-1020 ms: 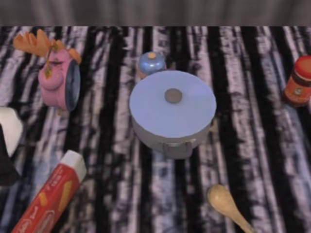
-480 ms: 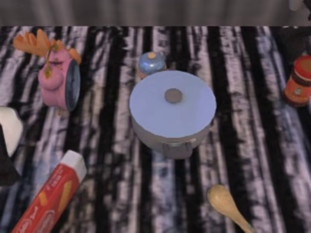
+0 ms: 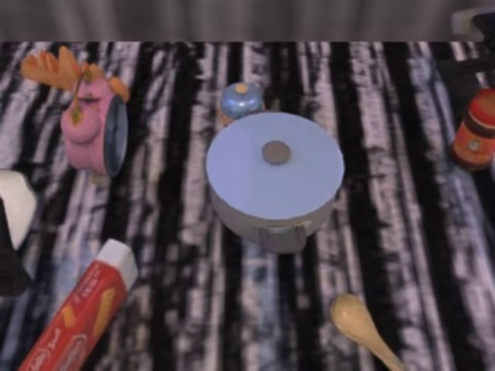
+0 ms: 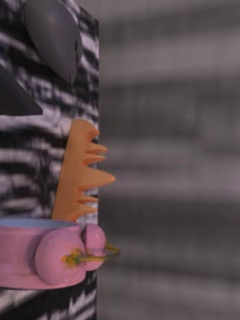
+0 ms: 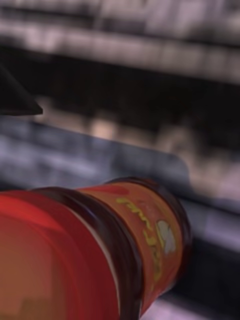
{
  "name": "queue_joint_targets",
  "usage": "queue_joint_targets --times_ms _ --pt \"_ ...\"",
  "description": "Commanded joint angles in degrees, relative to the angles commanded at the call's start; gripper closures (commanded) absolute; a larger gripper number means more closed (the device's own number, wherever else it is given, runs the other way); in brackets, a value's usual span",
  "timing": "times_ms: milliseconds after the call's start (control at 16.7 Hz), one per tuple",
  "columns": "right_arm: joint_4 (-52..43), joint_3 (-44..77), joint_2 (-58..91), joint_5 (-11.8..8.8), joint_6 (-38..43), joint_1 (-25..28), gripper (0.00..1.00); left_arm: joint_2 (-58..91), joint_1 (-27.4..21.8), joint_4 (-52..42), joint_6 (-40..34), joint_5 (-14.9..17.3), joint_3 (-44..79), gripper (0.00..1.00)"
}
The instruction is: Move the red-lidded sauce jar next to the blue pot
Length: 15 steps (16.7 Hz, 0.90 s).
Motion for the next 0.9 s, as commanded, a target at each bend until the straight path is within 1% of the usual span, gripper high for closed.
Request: queue_joint_targets --times_ms 180,480,600,840,900 --pt "1.1 -1.1 -0.2 0.0 0.2 0.2 0.0 0.0 0.0 0.0 0.0 0.0 0.0 0.0" --pt "10.0 -11.7 -1.4 0.0 0.1 0.1 0.0 0.0 0.0 0.0 0.0 0.0 0.0 0.0" --pt "12.5 -14.2 -1.6 0.0 0.0 0.0 0.0 0.0 0.0 0.0 0.0 0.0 0.0 0.0" --pt "12.8 -14.5 -1.7 0.0 0.0 0.0 0.0 0.0 0.0 0.0 0.0 0.0 0.0 0.0" --pt "12.8 -14.5 -1.7 0.0 0.0 0.0 0.08 0.0 0.0 0.0 0.0 0.0 0.0 0.0"
